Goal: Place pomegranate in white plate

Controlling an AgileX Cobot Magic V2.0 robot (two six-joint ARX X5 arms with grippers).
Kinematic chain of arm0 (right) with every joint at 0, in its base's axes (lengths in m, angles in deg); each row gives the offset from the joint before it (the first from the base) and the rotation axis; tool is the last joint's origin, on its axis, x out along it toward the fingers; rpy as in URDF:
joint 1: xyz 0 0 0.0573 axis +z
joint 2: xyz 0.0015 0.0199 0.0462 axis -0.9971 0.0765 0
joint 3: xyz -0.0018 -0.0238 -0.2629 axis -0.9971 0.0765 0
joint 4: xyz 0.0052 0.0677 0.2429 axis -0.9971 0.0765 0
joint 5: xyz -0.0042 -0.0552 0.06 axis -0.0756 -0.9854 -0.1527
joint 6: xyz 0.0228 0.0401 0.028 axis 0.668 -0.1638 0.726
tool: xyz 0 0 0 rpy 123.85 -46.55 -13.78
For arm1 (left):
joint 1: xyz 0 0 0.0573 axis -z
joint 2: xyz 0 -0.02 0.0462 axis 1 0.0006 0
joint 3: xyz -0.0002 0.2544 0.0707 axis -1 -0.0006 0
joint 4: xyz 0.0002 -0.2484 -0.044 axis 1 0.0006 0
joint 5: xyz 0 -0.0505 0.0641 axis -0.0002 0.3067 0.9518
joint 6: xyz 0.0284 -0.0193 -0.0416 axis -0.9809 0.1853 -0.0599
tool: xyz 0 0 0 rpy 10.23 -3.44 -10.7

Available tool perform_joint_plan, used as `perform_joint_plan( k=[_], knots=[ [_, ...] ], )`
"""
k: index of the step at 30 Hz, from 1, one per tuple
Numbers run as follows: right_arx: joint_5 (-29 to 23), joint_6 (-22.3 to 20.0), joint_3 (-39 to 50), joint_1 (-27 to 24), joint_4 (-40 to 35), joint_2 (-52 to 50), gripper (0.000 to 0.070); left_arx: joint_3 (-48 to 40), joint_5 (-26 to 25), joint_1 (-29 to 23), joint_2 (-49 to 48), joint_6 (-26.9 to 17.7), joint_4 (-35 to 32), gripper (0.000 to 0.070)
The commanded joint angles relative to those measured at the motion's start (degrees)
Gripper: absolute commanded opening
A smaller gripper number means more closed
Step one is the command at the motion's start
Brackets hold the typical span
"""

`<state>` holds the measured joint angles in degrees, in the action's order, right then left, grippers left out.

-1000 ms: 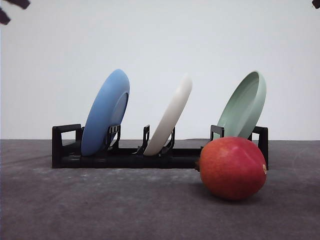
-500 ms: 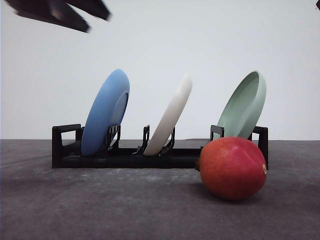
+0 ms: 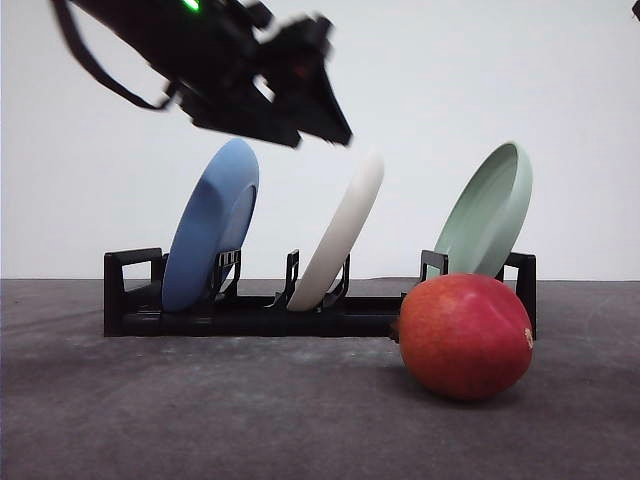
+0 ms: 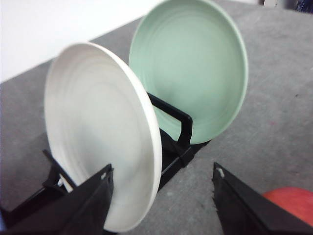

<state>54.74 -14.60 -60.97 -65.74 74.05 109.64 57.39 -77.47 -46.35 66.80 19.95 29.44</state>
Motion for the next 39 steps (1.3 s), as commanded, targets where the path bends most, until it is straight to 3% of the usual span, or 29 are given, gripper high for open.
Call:
perform_joint_plan(
  k=[1, 8, 16, 19, 26, 39],
  knots=[
    [-0.02, 0.17, -0.59, 0.31, -0.5, 0.15, 0.04, 2.44, 0.5, 0.71, 3.26, 0.53, -0.64, 0.0383],
    [0.0, 0.17, -0.59, 0.31, -0.43, 0.15, 0.04, 9.8, 3.84, 0.73, 12.88, 3.18, -0.58, 0.0382],
    [0.0, 0.17, -0.59, 0.31, -0.41, 0.15, 0.04, 13.44, 3.9, 0.73, 17.67, 4.69, -0.8, 0.0365],
    [-0.02, 0.17, -0.59, 0.31, -0.41, 0.15, 0.04, 13.44, 3.89, 0.73, 17.79, 4.69, -0.42, 0.0289],
    [0.0, 0.17, -0.59, 0.31, -0.41, 0.15, 0.04, 13.44, 3.88, 0.73, 17.79, 5.61, -0.47, 0.0014],
    [0.0, 0.22, -0.59, 0.31, -0.41, 0.15, 0.04, 13.44, 3.86, 0.71, 15.82, 21.51, -0.45, 0.001]
  ],
)
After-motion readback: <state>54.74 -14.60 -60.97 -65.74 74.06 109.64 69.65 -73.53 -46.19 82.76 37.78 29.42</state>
